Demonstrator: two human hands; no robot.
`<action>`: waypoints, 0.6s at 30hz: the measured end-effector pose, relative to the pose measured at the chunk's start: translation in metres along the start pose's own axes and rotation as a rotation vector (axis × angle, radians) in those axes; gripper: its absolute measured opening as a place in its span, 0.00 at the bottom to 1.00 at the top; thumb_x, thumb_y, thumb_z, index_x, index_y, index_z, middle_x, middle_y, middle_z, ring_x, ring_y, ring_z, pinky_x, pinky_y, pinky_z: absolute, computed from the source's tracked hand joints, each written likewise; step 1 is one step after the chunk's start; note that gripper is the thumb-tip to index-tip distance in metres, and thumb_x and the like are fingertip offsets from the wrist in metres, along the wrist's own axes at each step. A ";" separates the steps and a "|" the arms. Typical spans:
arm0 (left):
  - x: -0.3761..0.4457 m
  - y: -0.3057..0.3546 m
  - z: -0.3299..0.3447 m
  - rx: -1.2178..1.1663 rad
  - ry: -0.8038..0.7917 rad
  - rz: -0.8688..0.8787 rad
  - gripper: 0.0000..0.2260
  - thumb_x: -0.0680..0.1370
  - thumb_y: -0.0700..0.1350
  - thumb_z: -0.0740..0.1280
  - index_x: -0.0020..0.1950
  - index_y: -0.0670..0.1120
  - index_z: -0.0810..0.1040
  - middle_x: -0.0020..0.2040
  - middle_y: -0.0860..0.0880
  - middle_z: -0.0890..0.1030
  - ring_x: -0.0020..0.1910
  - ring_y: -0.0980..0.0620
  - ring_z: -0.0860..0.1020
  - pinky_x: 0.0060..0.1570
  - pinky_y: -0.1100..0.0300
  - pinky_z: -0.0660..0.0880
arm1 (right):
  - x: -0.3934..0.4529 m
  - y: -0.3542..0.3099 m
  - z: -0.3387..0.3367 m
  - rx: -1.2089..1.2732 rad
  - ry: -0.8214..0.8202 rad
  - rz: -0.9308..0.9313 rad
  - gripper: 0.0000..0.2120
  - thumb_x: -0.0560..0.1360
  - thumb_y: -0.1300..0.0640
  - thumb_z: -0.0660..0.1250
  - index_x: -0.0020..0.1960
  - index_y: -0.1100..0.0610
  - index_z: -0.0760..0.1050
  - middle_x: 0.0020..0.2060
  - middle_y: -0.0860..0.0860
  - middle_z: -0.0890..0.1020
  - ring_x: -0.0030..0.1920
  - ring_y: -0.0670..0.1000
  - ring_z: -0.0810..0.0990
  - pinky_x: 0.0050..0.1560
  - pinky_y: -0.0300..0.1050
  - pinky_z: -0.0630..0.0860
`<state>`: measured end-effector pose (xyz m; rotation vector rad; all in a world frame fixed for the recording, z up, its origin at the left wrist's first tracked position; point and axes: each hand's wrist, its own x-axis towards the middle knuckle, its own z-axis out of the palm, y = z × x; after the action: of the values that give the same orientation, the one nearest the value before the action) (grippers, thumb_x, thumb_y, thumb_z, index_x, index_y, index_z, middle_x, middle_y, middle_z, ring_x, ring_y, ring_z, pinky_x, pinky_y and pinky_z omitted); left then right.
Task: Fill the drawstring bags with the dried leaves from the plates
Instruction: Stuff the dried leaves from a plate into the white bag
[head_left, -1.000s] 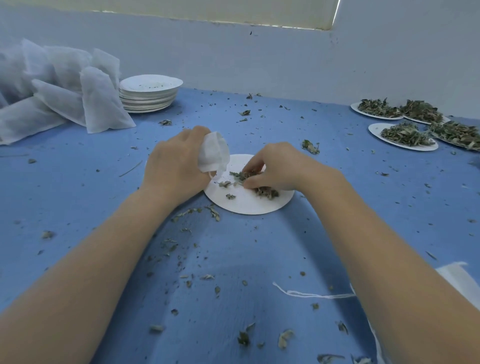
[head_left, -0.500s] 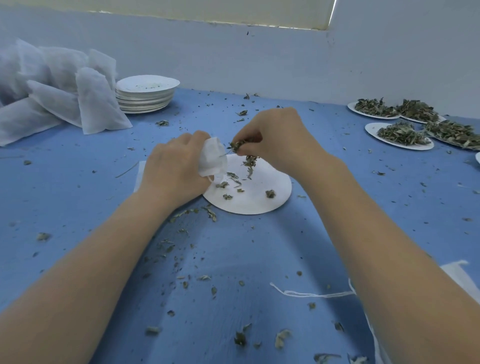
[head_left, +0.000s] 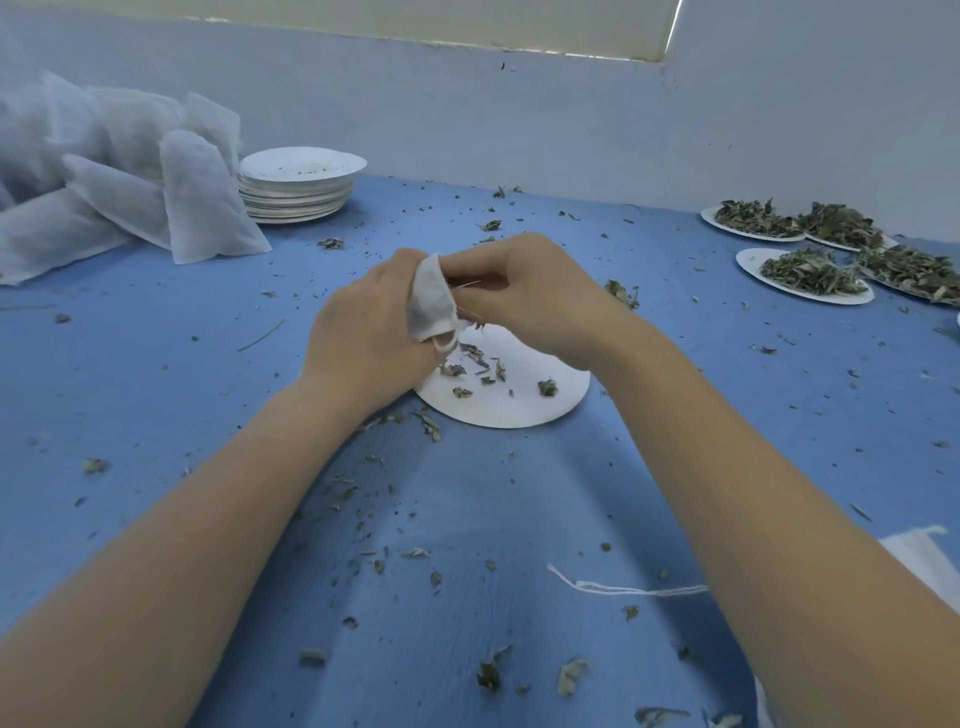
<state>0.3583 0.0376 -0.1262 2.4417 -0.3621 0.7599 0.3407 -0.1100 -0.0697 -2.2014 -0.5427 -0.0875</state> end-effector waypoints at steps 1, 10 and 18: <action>0.000 0.000 -0.001 -0.020 0.004 0.000 0.21 0.69 0.49 0.71 0.59 0.47 0.72 0.49 0.48 0.78 0.46 0.43 0.76 0.42 0.55 0.69 | 0.000 0.000 0.000 0.020 0.007 0.014 0.13 0.75 0.64 0.64 0.51 0.51 0.83 0.43 0.49 0.85 0.46 0.50 0.82 0.53 0.44 0.77; -0.002 0.006 -0.003 -0.008 -0.006 0.034 0.22 0.67 0.48 0.72 0.59 0.45 0.73 0.50 0.46 0.79 0.47 0.42 0.76 0.43 0.54 0.69 | 0.003 0.000 0.010 -0.153 0.084 0.015 0.06 0.71 0.64 0.66 0.44 0.57 0.81 0.36 0.52 0.83 0.40 0.47 0.79 0.43 0.42 0.75; 0.000 -0.003 -0.013 0.094 0.010 0.025 0.21 0.68 0.47 0.71 0.59 0.45 0.73 0.52 0.44 0.78 0.48 0.40 0.74 0.42 0.57 0.62 | 0.003 0.014 -0.010 0.013 0.115 0.037 0.13 0.76 0.62 0.60 0.51 0.49 0.81 0.46 0.43 0.83 0.48 0.40 0.79 0.49 0.31 0.74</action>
<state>0.3538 0.0473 -0.1184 2.5243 -0.3613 0.8161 0.3503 -0.1242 -0.0726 -2.1772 -0.4377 -0.1895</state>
